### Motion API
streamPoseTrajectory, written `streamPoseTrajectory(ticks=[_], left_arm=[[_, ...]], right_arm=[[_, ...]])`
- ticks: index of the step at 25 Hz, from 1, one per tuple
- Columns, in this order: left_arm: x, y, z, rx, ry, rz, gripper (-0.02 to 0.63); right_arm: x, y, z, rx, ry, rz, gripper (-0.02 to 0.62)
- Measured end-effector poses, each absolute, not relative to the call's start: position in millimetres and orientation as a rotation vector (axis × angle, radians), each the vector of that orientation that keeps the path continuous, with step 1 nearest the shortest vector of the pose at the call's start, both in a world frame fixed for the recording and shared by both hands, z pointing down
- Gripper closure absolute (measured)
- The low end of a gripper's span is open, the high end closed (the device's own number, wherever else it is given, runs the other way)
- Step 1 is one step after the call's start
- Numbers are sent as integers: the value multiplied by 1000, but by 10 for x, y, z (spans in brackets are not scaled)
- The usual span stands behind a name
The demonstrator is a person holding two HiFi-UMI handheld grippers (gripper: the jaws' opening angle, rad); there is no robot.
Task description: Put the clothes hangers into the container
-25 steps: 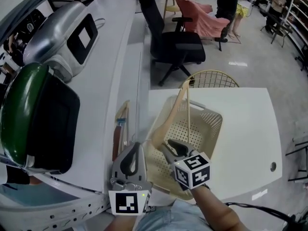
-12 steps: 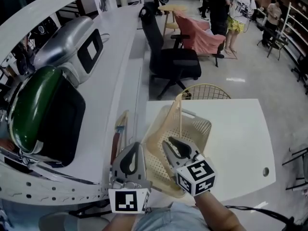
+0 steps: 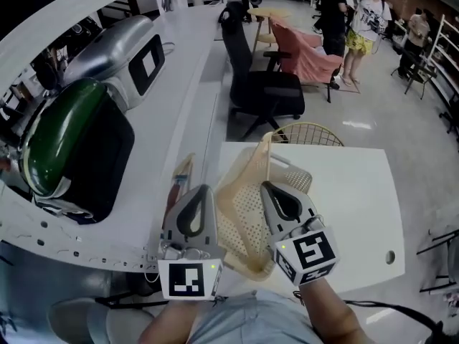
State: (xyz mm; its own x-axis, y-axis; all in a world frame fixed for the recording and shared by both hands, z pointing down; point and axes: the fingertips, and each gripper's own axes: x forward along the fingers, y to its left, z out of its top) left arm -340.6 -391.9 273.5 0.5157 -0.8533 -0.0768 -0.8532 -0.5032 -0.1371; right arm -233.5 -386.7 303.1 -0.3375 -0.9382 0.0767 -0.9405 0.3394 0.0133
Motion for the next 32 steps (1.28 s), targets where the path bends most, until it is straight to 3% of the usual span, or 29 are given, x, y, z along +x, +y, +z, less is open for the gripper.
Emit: streamPoseTrajectory(ticks=[8,32], left_arm=[[-3469,-3965,2701,-2522,1513,2,594],[-3495,-3899,2710,-2511,1538,-3,594]], right_arm=[[-2038,-3890,3042,1815,-2484,33,584],[-2034,-3797,3042,1814,-2505,2,584]])
